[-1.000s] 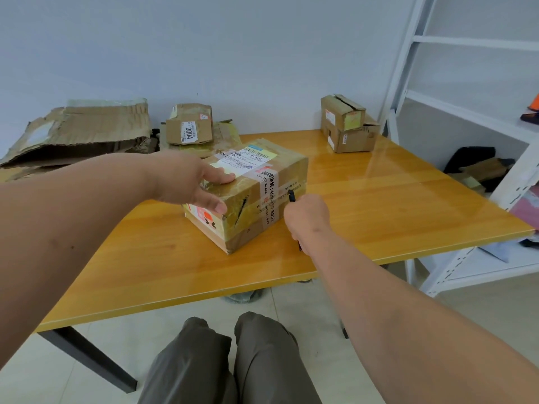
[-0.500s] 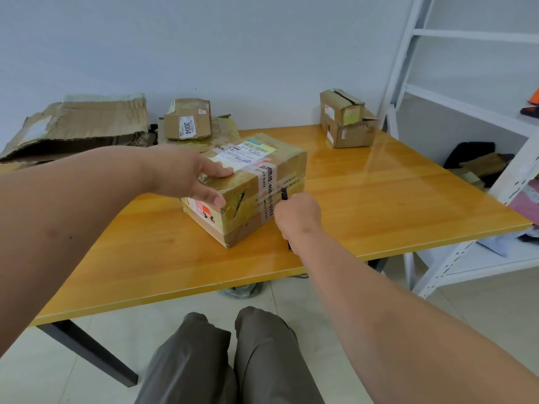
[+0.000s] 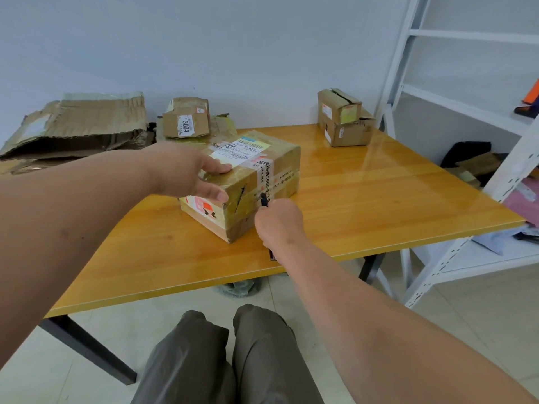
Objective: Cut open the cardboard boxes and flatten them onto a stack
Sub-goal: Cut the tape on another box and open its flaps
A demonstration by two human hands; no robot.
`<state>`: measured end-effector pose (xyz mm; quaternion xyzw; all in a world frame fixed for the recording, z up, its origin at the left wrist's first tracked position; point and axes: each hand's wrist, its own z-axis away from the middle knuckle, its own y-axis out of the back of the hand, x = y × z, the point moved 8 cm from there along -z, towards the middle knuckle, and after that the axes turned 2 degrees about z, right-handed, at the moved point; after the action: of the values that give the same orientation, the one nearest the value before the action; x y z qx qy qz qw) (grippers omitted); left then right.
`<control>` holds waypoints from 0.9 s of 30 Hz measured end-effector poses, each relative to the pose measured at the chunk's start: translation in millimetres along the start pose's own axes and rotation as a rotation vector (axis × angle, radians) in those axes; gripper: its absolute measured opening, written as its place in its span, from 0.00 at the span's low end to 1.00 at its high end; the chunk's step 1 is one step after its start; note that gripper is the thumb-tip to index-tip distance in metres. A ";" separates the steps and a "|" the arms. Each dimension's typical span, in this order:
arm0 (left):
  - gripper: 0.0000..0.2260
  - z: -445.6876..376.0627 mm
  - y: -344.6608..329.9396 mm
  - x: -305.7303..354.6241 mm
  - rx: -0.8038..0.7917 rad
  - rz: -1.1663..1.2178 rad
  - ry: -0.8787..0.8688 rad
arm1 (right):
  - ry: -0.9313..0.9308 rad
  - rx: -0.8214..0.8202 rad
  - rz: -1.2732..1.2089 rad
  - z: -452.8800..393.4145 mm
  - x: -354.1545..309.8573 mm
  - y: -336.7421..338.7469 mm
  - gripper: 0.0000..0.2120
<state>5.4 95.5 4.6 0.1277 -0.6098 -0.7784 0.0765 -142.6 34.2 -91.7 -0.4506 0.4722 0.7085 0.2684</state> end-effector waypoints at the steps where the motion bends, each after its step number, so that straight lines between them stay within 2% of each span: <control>1: 0.42 1.1 1.0 1.4 0.008 -0.015 0.003 | -0.001 -0.006 -0.001 0.5 0.4 -0.5 0.14; 10: 0.43 3.7 8.1 14.0 0.080 -0.167 0.064 | -0.015 -0.056 -0.028 -0.8 5.4 -11.7 0.06; 19: 0.40 5.2 10.9 22.6 0.041 -0.207 0.122 | 0.074 -0.167 0.089 14.9 -1.4 -12.6 0.12; 24: 0.33 2.7 14.4 23.5 -0.058 -0.192 0.020 | 0.022 -0.147 0.050 15.2 -2.3 -18.7 0.10; 27: 0.30 2.2 16.5 18.8 -0.043 -0.197 0.003 | -0.015 -0.146 0.025 14.3 1.7 -18.9 0.15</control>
<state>-13.8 88.4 19.1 0.1868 -0.5772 -0.7950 0.0031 -133.6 55.0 -99.1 -0.4577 0.4230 0.7477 0.2292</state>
